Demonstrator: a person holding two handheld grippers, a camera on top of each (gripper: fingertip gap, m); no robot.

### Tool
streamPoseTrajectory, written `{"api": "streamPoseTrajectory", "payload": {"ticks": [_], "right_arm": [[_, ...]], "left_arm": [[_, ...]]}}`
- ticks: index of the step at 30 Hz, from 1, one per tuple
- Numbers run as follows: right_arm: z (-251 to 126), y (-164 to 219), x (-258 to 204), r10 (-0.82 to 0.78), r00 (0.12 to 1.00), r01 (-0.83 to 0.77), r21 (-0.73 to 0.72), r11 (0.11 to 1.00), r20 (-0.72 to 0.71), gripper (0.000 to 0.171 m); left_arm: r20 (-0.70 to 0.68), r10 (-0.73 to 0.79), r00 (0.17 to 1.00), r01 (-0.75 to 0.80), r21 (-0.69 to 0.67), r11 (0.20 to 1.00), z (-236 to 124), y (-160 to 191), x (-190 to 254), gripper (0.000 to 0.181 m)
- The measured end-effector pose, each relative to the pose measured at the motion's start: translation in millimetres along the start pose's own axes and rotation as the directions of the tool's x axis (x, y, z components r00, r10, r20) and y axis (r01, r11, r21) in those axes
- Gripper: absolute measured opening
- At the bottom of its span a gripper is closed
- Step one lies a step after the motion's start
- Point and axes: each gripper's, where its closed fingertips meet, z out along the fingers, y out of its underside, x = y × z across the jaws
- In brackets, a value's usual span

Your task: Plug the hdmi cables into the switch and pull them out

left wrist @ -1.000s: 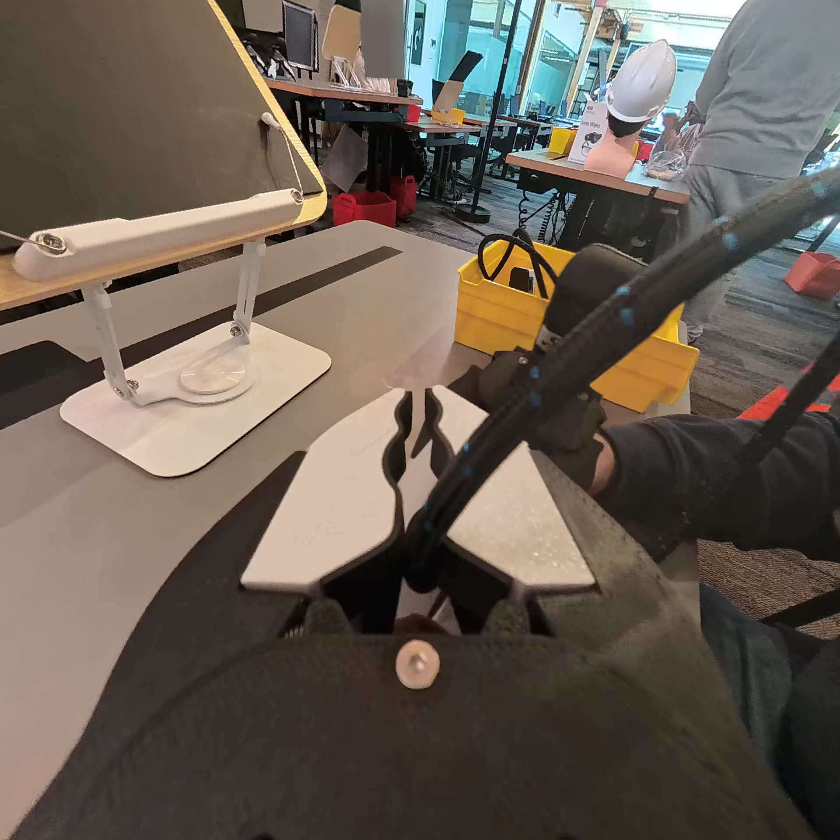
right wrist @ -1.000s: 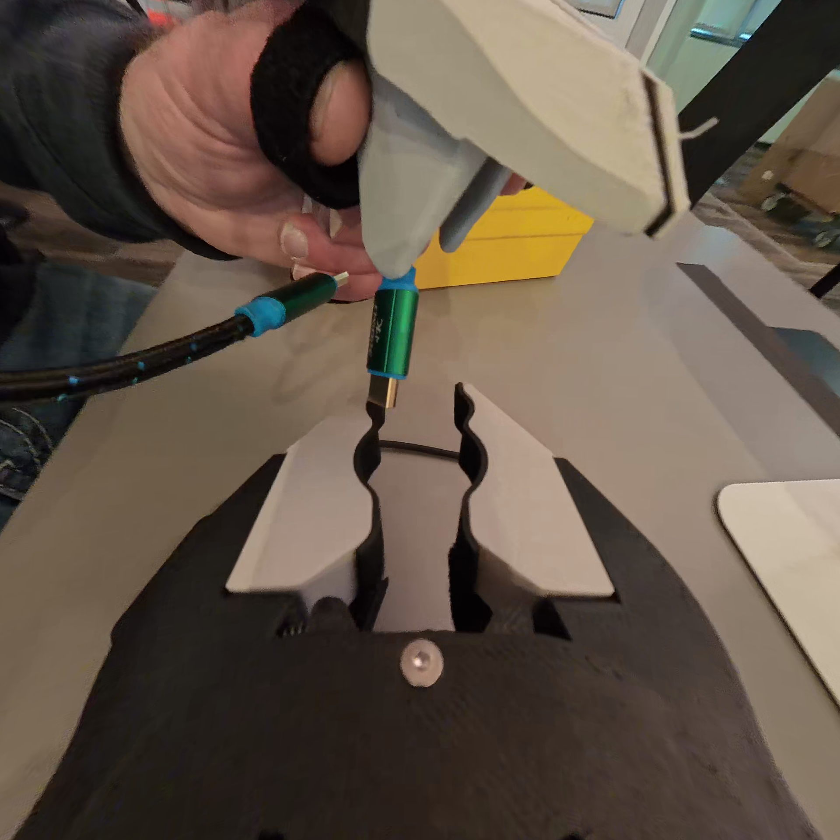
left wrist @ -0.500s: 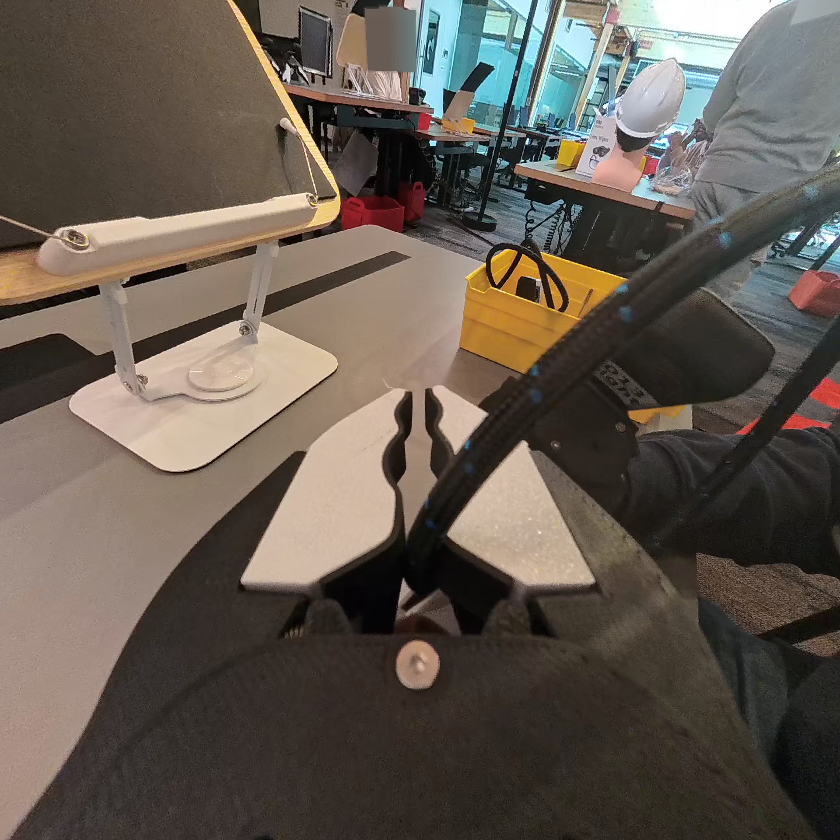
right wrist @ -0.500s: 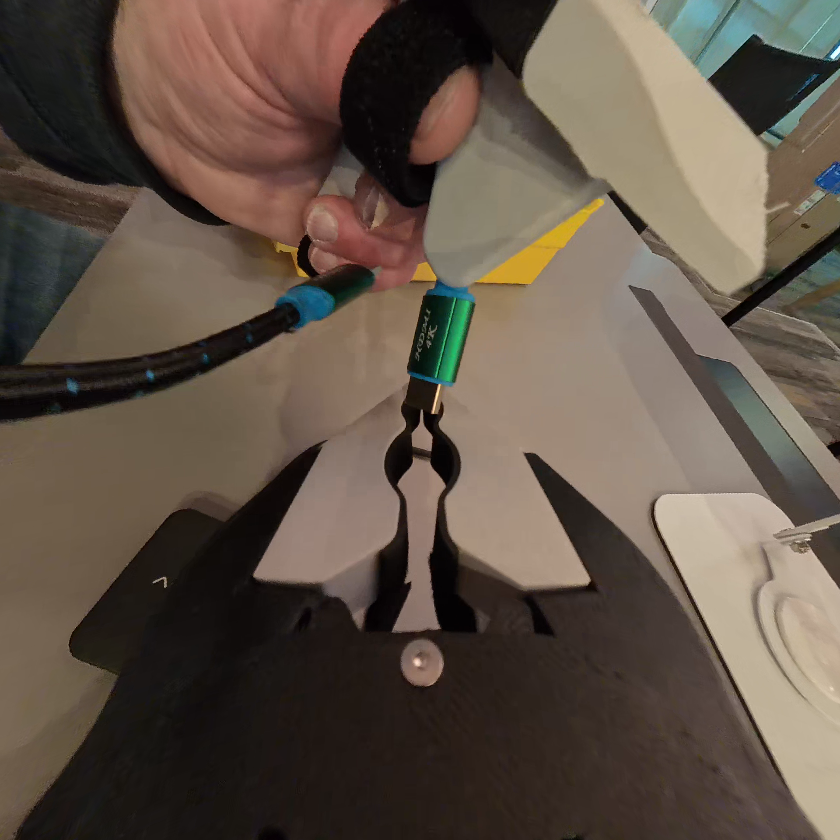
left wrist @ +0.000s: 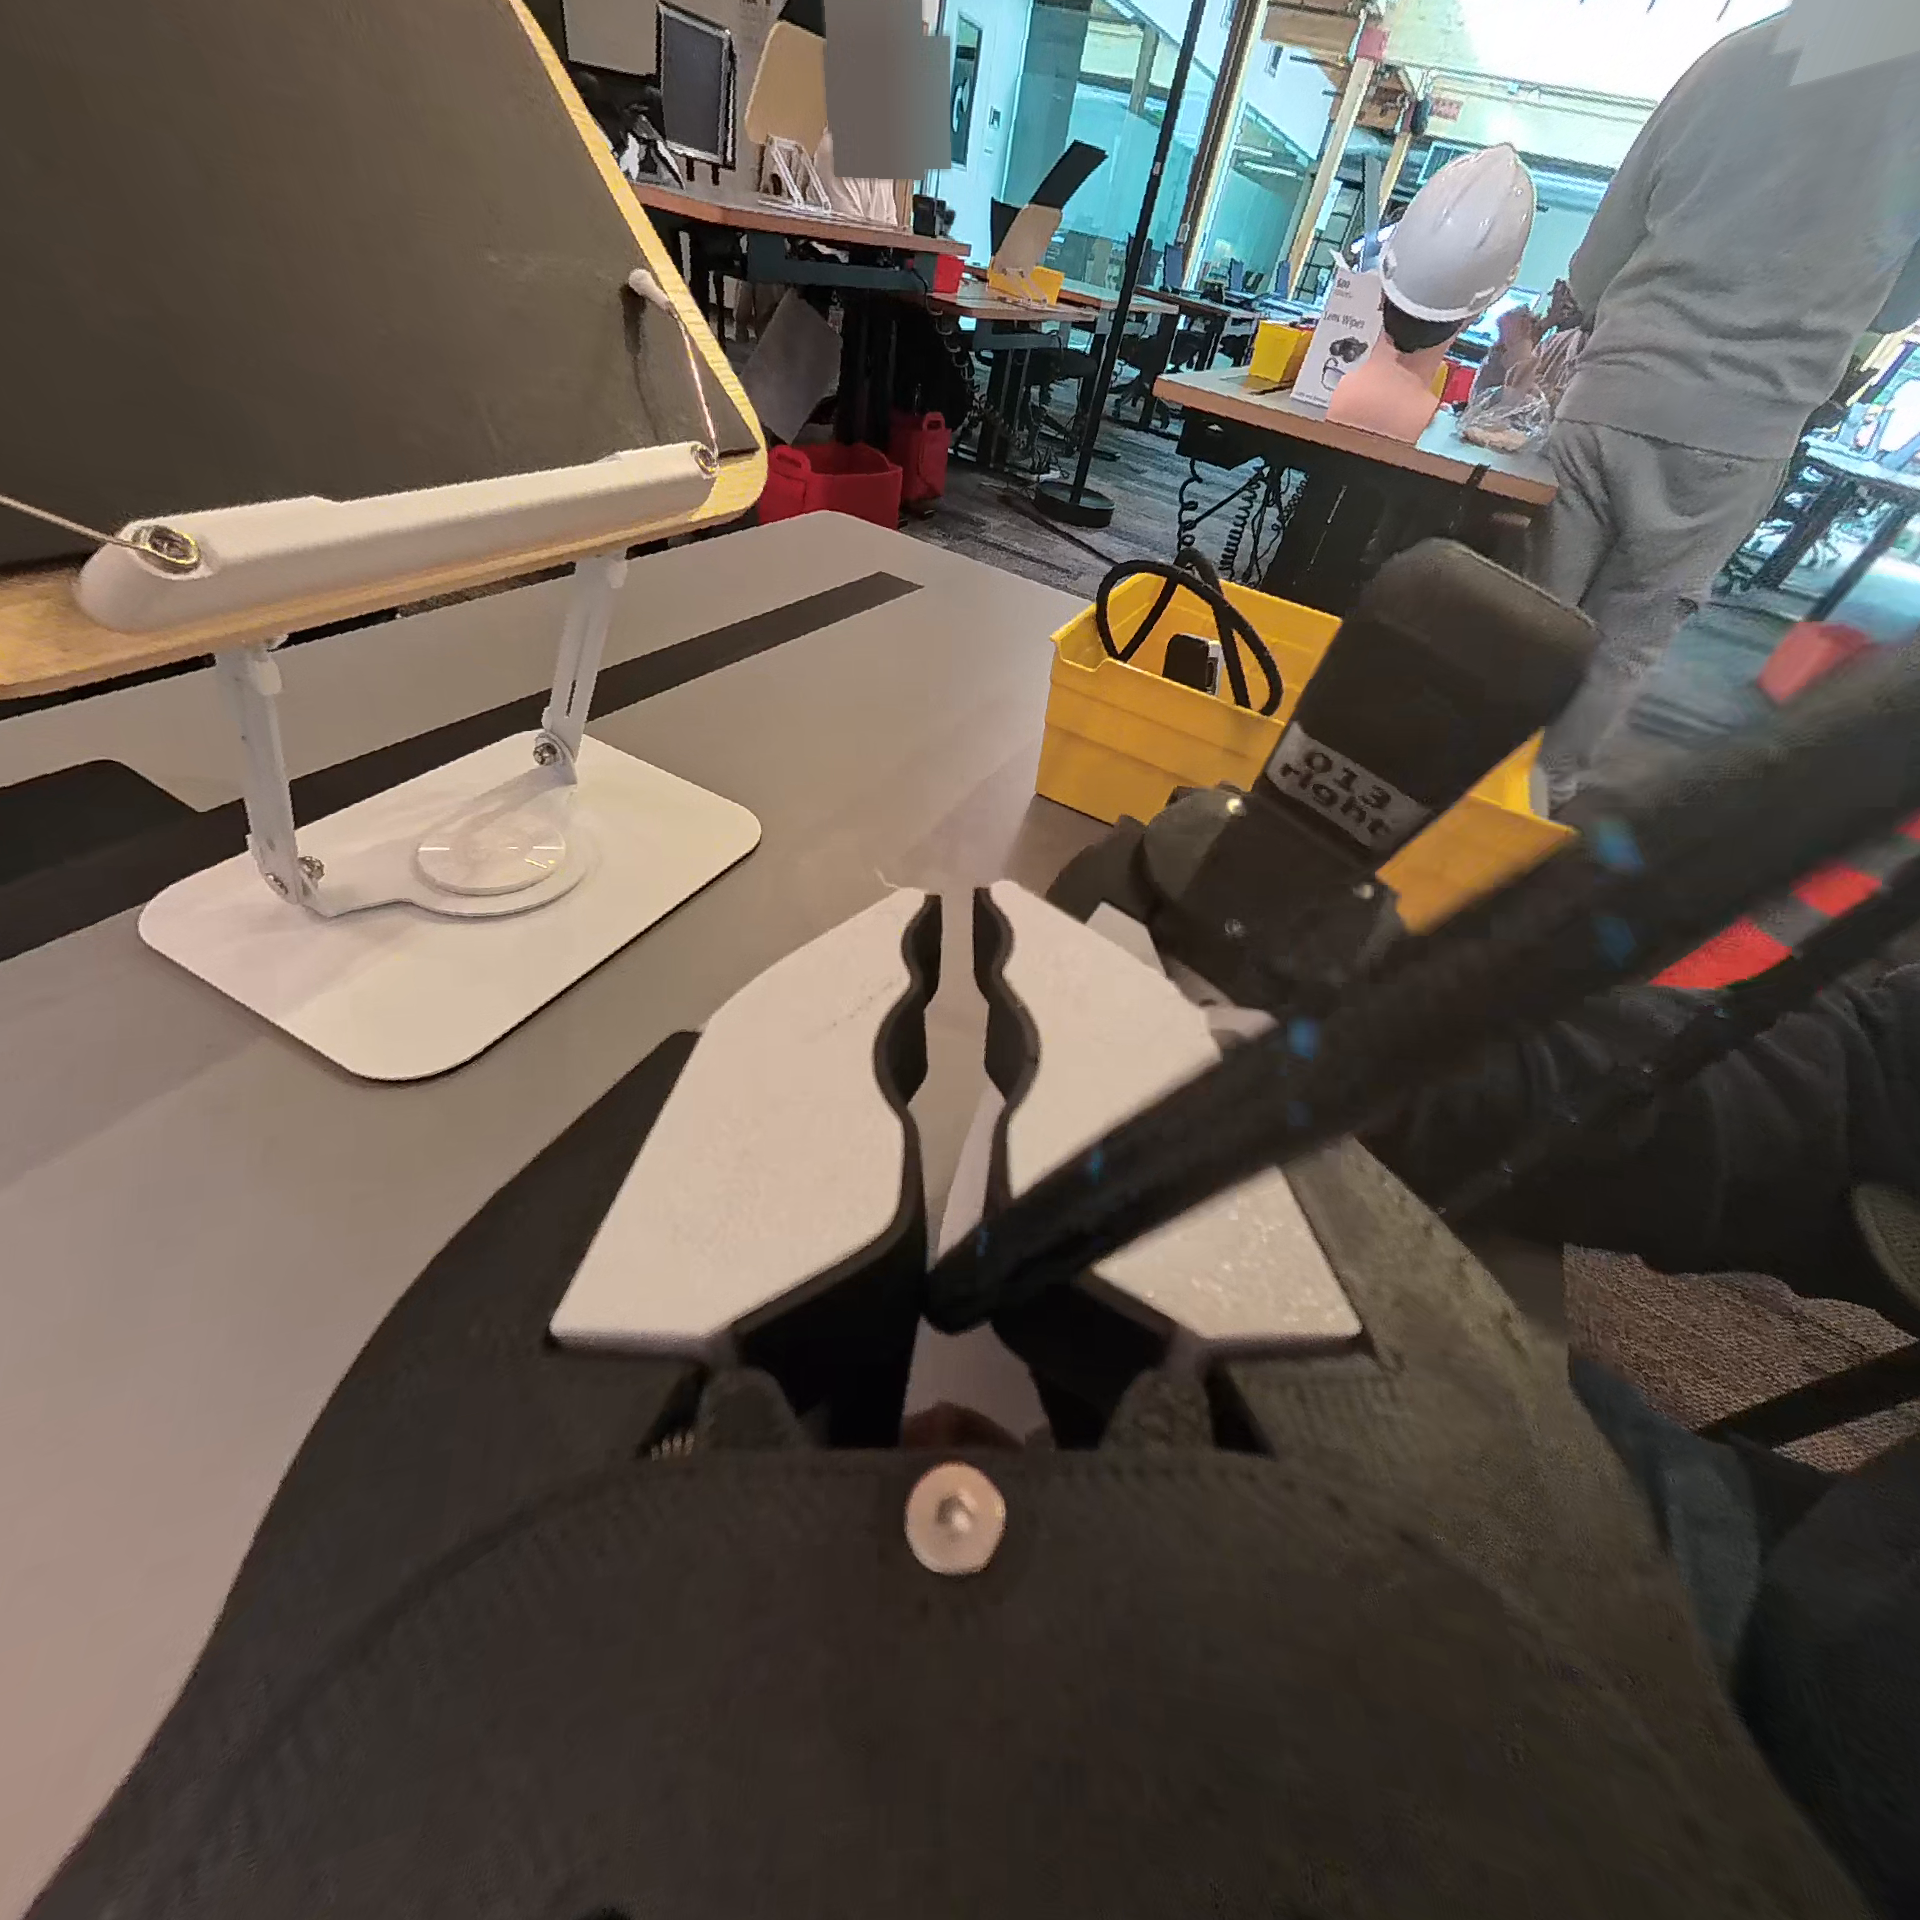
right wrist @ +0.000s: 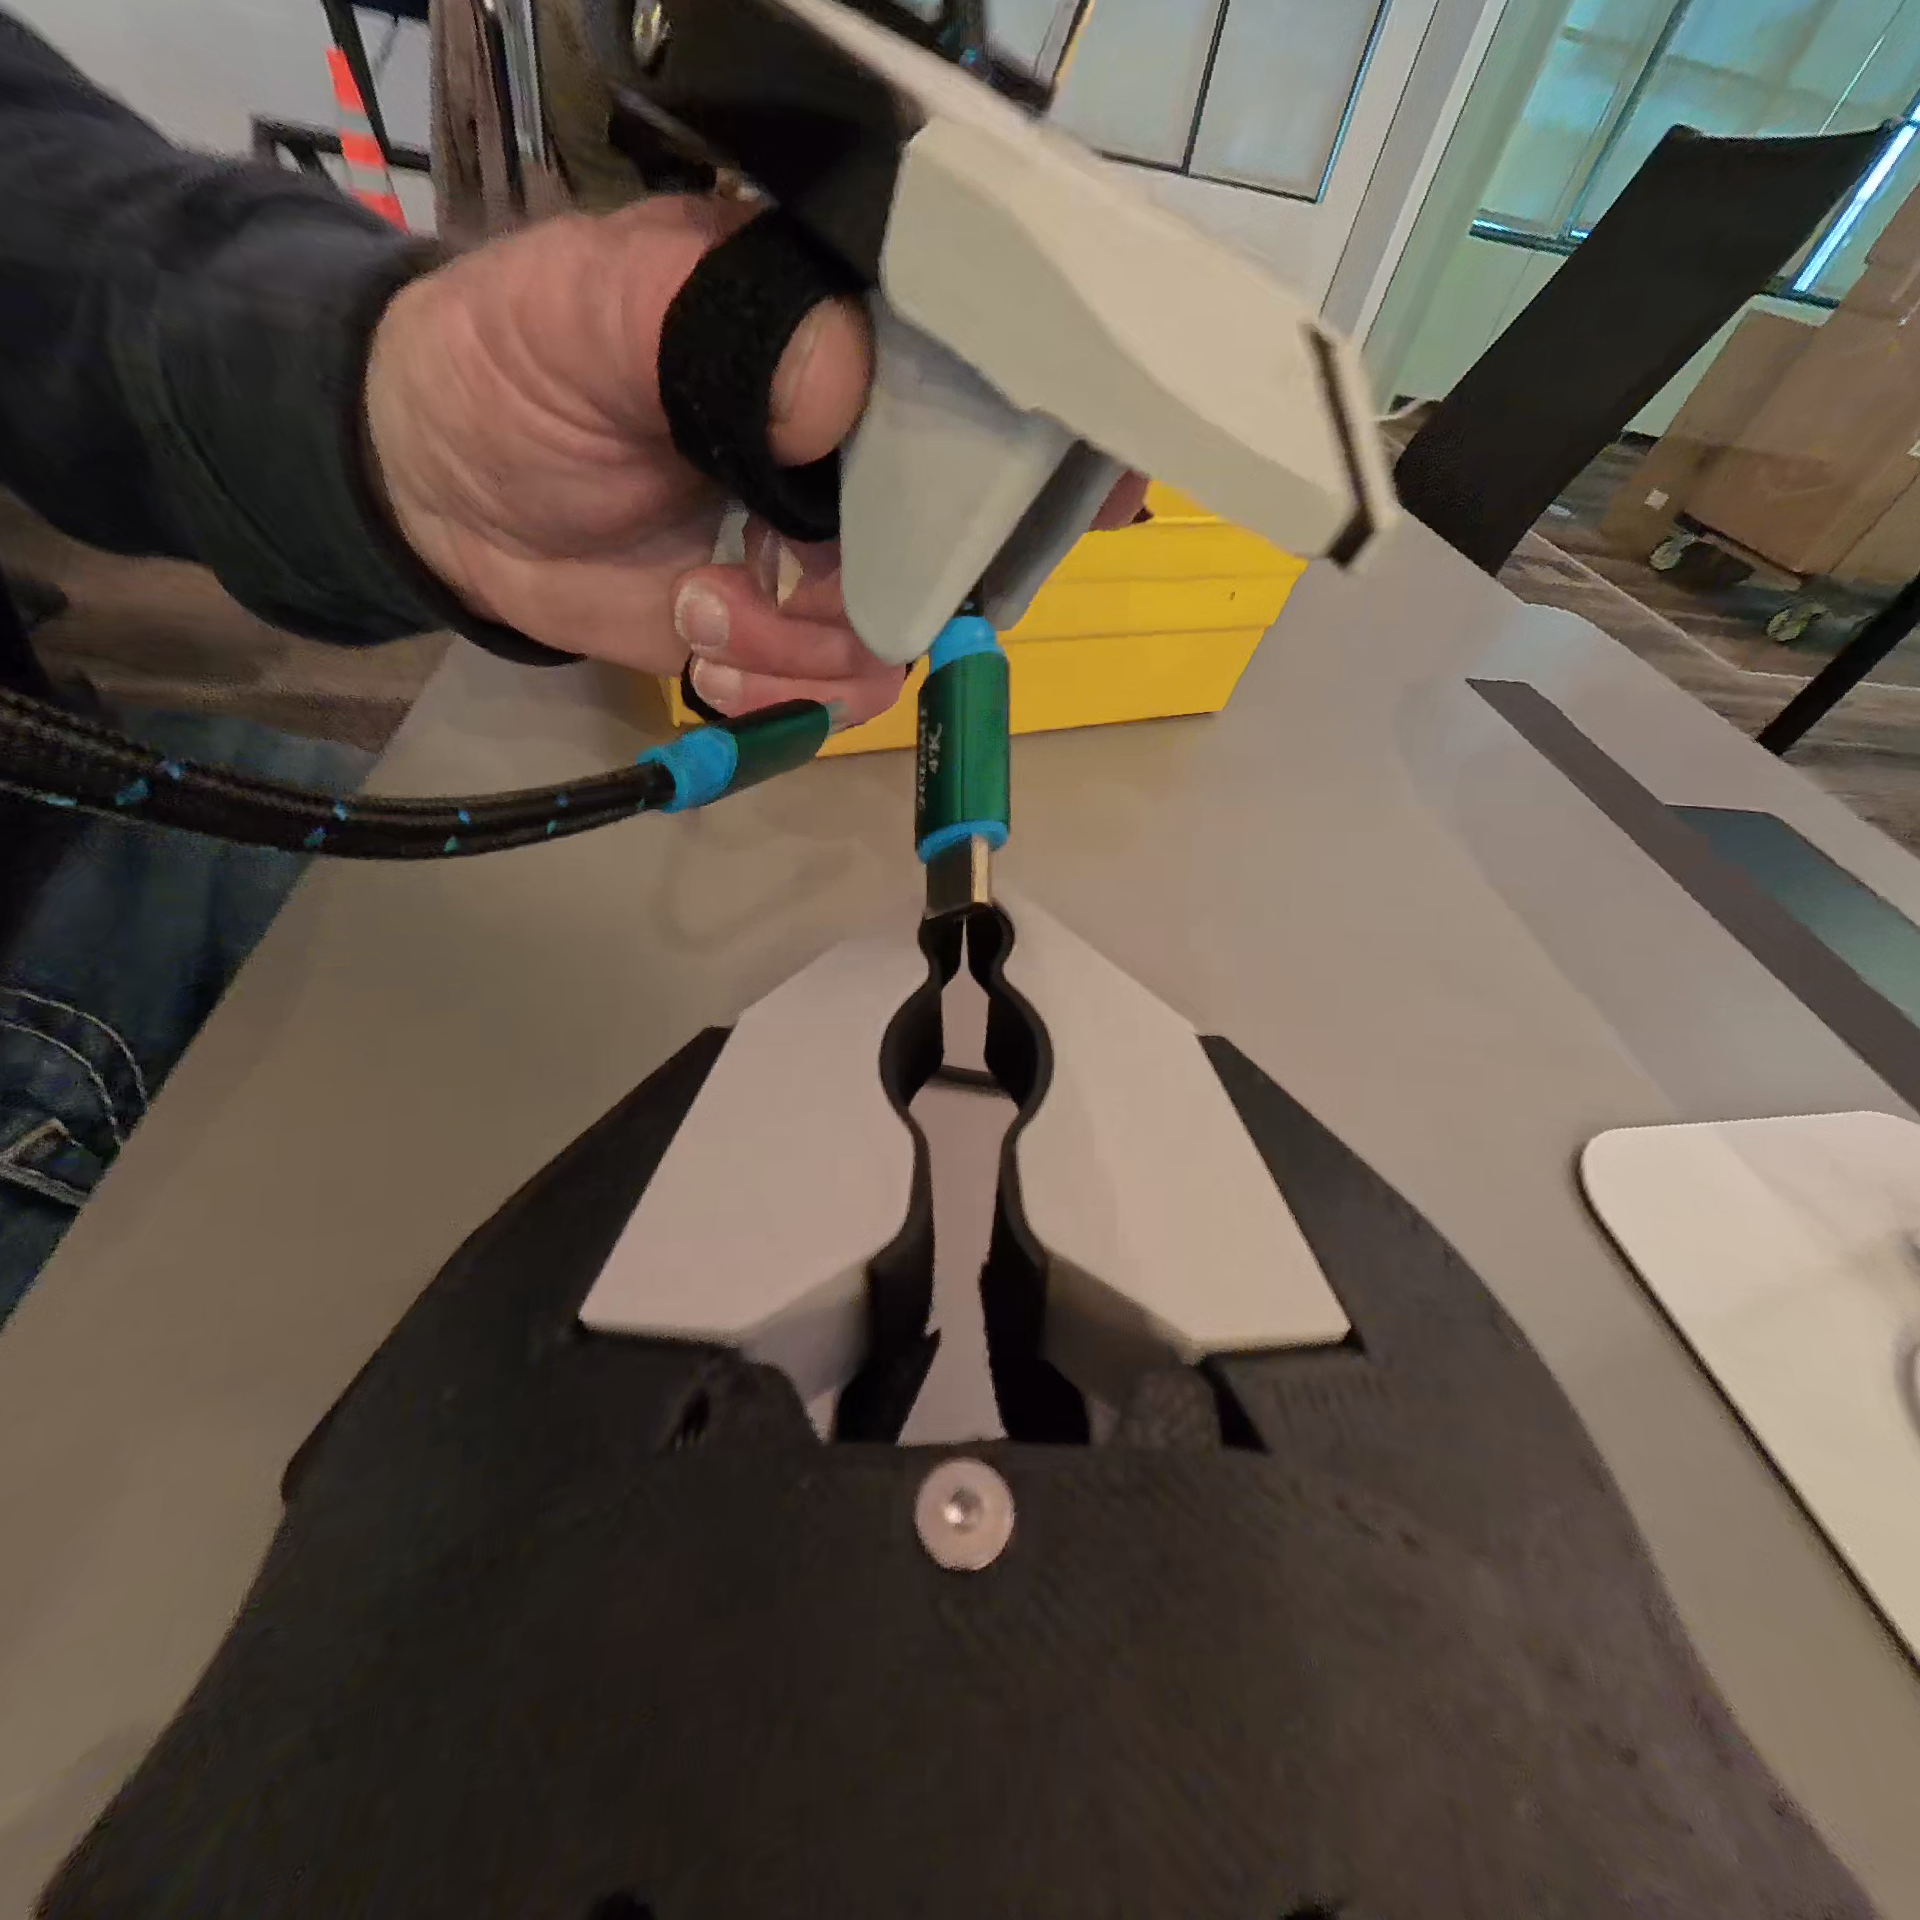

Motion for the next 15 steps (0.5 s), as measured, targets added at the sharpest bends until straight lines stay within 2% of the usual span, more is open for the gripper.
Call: {"api": "streamPoseTrajectory", "payload": {"ticks": [4, 15], "right_arm": [[-10.4, -9.0, 5.8, 0.11, 0.993, -0.114, 0.086, 0.99, 0.051, 0.0], [-13.6, -9.1, 5.0, 0.186, 0.975, -0.198, 0.101, 0.975, 0.119, 0.0]], "left_arm": [[-0.009, 0.01, 1.0, -0.01, -0.028, 1.0, 0.4, 6.4, -2.0, 0.007], [-0.039, 0.021, 0.999, -0.023, -0.064, 0.998, 2.6, 13.7, 0.3, 0.006]]}}
